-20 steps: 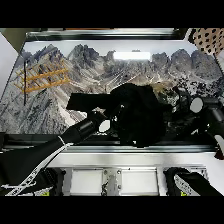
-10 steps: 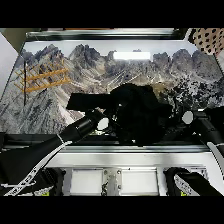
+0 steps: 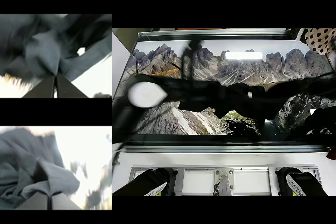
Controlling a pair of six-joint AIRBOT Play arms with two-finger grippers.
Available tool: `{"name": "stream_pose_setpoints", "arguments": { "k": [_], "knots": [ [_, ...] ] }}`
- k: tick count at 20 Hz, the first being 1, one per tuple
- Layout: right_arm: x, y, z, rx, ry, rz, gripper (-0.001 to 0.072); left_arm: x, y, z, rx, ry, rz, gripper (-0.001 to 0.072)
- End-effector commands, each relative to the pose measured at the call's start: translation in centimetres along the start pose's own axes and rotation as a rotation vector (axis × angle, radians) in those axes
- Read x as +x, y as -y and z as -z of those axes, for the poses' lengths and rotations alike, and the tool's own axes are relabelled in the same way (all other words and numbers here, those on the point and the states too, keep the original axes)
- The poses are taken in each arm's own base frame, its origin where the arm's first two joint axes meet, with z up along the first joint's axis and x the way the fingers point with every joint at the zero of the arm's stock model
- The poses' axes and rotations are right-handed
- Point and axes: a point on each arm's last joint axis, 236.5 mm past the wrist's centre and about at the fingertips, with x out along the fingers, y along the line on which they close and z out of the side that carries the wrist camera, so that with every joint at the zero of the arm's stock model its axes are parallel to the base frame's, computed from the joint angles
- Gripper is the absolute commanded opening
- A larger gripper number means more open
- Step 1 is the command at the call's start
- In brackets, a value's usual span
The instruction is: Fold the clothes and pants, and hang the long-sleeved shirts on hangers.
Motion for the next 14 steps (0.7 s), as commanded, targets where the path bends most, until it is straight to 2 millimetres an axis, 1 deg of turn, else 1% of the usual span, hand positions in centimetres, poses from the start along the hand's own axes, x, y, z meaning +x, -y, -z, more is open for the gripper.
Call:
{"name": "stream_pose_setpoints", "arguments": {
  "k": [1,2,3,4,5,6,7,8,9,10,11,12,14],
  "knots": [
    [-13.8,-6.6,-8.9,-0.060,0.379,-0.191,0.0010,-13.5,7.4,-10.2,0.090,0.426,0.146,0.0014],
    [-17.0,-8.1,-10.4,-0.064,0.479,-0.242,0.0010,-16.8,9.4,-11.7,0.116,0.522,0.185,0.0014],
    [-20.0,-9.5,-11.7,-0.077,0.574,-0.291,0.0010,-19.5,11.0,-12.6,0.154,0.596,0.216,0.0014],
    [-22.4,-10.4,-12.5,-0.090,0.645,-0.323,0.0010,-21.7,12.7,-13.1,0.202,0.654,0.247,0.0014],
    [-24.4,-11.1,-13.1,-0.089,0.707,-0.353,0.0010,-23.5,14.3,-13.3,0.242,0.696,0.282,0.0014],
    [-25.8,-11.5,-13.5,-0.083,0.754,-0.376,0.0010,-24.7,15.7,-13.3,0.270,0.720,0.315,0.0014],
    [-26.9,-11.6,-13.9,-0.078,0.793,-0.386,0.0010,-25.6,16.7,-13.5,0.291,0.736,0.338,0.0014],
    [-27.5,-11.6,-14.1,-0.075,0.818,-0.386,0.0010,-26.3,17.5,-13.8,0.313,0.753,0.352,0.0014],
    [-27.6,-11.6,-14.2,-0.073,0.823,-0.385,0.0010,-26.6,17.9,-14.2,0.334,0.765,0.354,0.0014],
    [-27.2,-11.5,-14.2,-0.069,0.811,-0.387,0.0010,-26.4,17.9,-14.8,0.343,0.769,0.339,0.0014],
    [-26.2,-11.5,-14.2,-0.046,0.780,-0.395,0.0010,-25.6,17.3,-15.5,0.360,0.766,0.299,0.0014],
    [-24.8,-11.4,-14.2,-0.020,0.734,-0.402,0.0010,-24.0,16.2,-16.1,0.353,0.748,0.249,0.0014],
    [-20.2,-10.6,-13.6,0.017,0.595,-0.378,0.0010,-19.6,12.7,-17.1,0.298,0.691,0.124,0.0014]
  ]
}}
